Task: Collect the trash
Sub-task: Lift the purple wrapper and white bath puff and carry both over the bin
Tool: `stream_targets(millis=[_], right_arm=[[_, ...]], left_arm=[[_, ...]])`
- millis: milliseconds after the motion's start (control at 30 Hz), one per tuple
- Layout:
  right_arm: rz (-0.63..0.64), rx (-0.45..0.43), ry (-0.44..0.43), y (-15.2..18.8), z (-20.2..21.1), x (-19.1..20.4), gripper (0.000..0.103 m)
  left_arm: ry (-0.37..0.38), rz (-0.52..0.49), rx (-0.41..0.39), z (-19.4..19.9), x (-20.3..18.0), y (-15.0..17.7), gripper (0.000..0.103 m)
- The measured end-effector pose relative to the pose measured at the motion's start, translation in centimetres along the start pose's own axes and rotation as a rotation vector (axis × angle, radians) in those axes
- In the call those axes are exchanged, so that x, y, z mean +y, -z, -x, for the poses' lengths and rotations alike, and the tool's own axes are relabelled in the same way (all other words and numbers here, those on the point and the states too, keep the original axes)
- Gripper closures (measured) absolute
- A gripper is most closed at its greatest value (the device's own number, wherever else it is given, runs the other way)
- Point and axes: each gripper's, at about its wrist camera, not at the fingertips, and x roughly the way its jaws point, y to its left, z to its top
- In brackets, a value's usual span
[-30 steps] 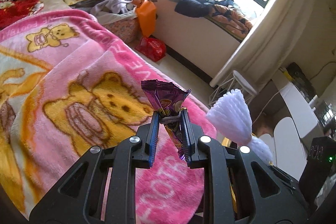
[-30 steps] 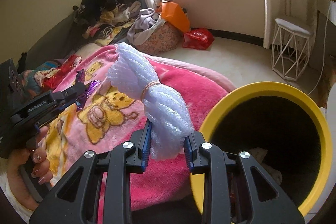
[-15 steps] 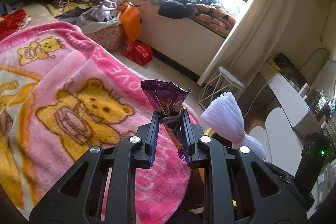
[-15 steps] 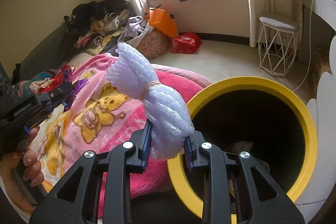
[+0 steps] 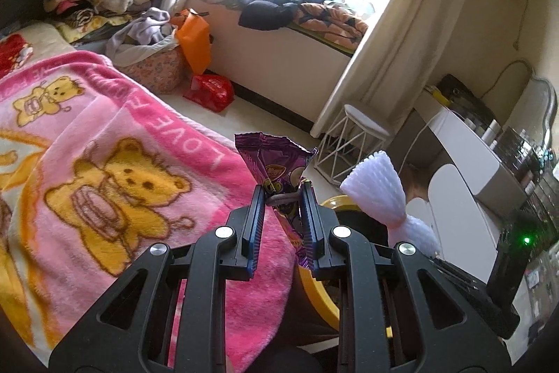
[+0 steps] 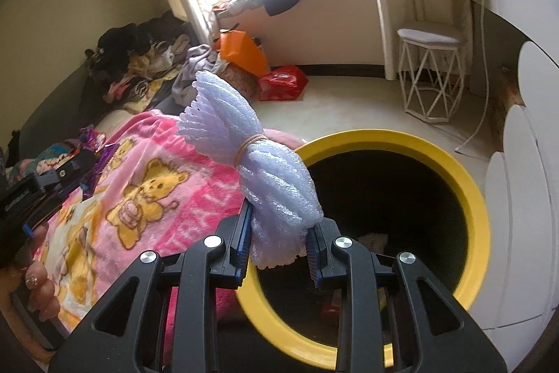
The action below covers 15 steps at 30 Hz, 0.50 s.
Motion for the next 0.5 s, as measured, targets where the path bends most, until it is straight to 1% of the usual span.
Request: stream_targets(millis=[367, 500], right_arm=[[-0.071, -0.027, 0.068, 0.3, 1.5, -4.1, 0.077], [-0.09, -0.035, 0.087, 0.5, 1.9, -5.0, 0.077]], left_arm=[[0.044, -0.053, 0.017, -0.6, -2.7, 0.5, 0.088], [0.056, -0.072, 0.023, -0.8, -3.7, 0.7, 0.088]])
